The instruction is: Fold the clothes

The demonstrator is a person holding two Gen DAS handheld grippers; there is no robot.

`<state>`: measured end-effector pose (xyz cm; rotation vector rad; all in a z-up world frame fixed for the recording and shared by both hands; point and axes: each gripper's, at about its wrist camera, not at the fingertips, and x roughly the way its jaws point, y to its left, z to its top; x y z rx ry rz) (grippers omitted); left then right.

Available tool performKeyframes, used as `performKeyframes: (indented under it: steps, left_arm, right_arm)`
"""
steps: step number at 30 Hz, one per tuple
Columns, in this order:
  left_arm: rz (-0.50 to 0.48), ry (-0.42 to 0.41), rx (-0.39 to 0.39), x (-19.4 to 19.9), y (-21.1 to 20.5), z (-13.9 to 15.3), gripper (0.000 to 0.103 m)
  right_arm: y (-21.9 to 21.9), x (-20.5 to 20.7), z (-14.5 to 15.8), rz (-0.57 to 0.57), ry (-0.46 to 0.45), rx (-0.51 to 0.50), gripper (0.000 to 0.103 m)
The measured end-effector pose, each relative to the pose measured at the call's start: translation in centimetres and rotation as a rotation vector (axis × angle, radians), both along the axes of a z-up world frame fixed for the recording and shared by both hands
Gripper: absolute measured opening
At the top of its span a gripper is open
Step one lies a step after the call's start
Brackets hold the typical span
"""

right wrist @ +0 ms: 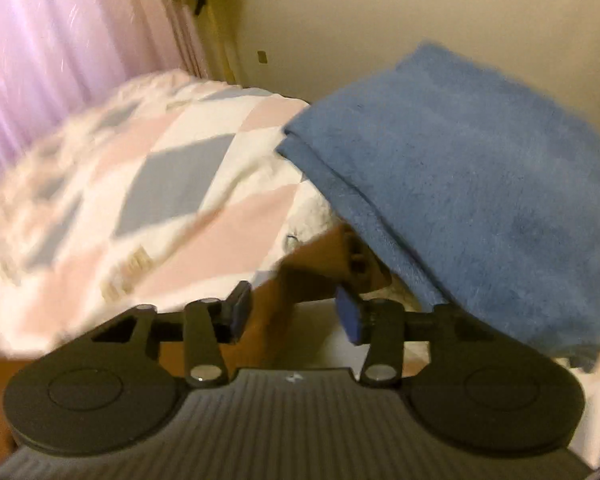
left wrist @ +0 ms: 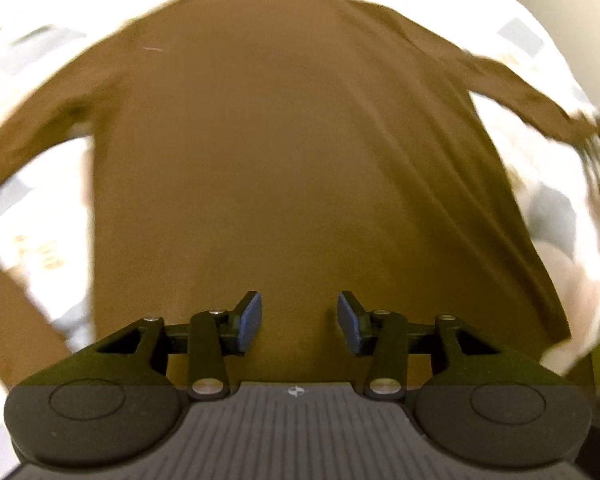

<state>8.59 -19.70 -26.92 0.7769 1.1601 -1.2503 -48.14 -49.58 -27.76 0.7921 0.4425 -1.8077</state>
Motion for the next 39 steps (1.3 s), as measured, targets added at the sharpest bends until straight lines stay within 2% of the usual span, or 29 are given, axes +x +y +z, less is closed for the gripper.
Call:
performKeyframes:
  steps: [1, 2, 4, 6, 8, 10, 14, 15, 16, 17, 18, 19, 21, 25, 29, 30, 32, 34, 36, 38, 39]
  left_arm:
    - [0.044, -0.020, -0.005, 0.9, 1.0, 0.5, 0.054]
    - [0.091, -0.043, -0.009, 1.9, 2.0, 1.0, 0.058]
    - [0.190, -0.099, -0.005, 4.2, 4.5, 1.6, 0.058]
    - [0.297, -0.158, 0.015, 6.3, 6.9, 1.7, 0.058]
    - [0.417, -0.169, 0.026, 8.8, 9.5, 1.2, 0.065]
    - [0.542, -0.152, 0.037, 11.1, 11.8, 0.1, 0.067]
    - [0.752, -0.027, 0.040, 15.1, 15.0, -3.9, 0.067]
    - [0.800, 0.026, 0.029, 16.0, 15.7, -5.2, 0.065]
    - [0.830, 0.082, 0.011, 16.7, 16.0, -6.2, 0.053]
    - [0.830, 0.124, -0.001, 17.1, 16.0, -6.7, 0.022]
    - [0.830, 0.165, -0.014, 17.5, 15.9, -7.2, 0.000]
    - [0.806, 0.185, -0.027, 17.9, 15.7, -7.3, 0.001]
    - [0.645, 0.096, -0.052, 18.7, 14.6, -5.1, 0.001]
    - [0.282, -0.402, -0.107, 22.4, 14.3, 3.2, 0.002]
    - [-0.105, -0.882, -0.157, 26.1, 14.0, 11.5, 0.003]
    - [-0.191, -0.994, -0.167, 26.9, 14.1, 13.2, 0.003]
    - [-0.297, -1.184, -0.178, 27.5, 14.9, 14.7, 0.004]
    - [-0.366, -1.260, -0.174, 27.6, 16.0, 14.4, 0.005]
    - [-0.392, -1.252, -0.134, 27.4, 16.9, 12.4, 0.012]
    - [-0.346, -1.153, -0.065, 27.7, 17.4, 8.6, 0.029]
    - [-0.306, -1.091, -0.034, 27.9, 17.6, 6.5, 0.035]
  right_arm:
    - [0.7, 0.9, 1.0, 0.003, 0.055, -0.009, 0.086]
    - [1.3, 1.8, 1.9, 0.005, 0.109, -0.019, 0.097]
    - [2.4, 3.7, 3.7, 0.020, 0.197, -0.036, 0.098]
    - [3.0, 5.2, 5.0, 0.073, 0.161, -0.040, 0.098]
    - [3.0, 7.8, 5.0, 0.140, 0.100, -0.015, 0.100]
    - [3.2, 10.9, 4.8, 0.214, 0.040, 0.017, 0.100]
    - [4.8, 19.7, 2.4, 0.354, -0.058, 0.091, 0.100]
    - [5.5, 21.8, 2.1, 0.381, -0.067, 0.100, 0.100]
    - [6.2, 24.0, 1.8, 0.408, -0.077, 0.109, 0.100]
    - [7.1, 26.1, 1.6, 0.433, -0.084, 0.119, 0.100]
    - [8.1, 28.1, 1.6, 0.454, -0.087, 0.129, 0.100]
    - [9.2, 30.2, 1.6, 0.475, -0.090, 0.141, 0.100]
    - [11.5, 34.0, 2.1, 0.512, -0.101, 0.163, 0.100]
    - [15.1, 39.2, 3.8, 0.525, -0.165, 0.171, 0.100]
    - [16.8, 42.4, 5.1, 0.480, -0.299, 0.198, 0.100]
    - [17.1, 43.1, 5.5, 0.465, -0.332, 0.198, 0.100]
    - [17.4, 44.3, 6.1, 0.446, -0.383, 0.197, 0.100]
    - [17.6, 45.4, 6.5, 0.446, -0.410, 0.197, 0.101]
    - [17.9, 46.6, 6.8, 0.457, -0.423, 0.202, 0.102]
    - [18.2, 47.8, 6.4, 0.490, -0.402, 0.232, 0.102]
    - [18.4, 48.2, 6.0, 0.508, -0.385, 0.252, 0.102]
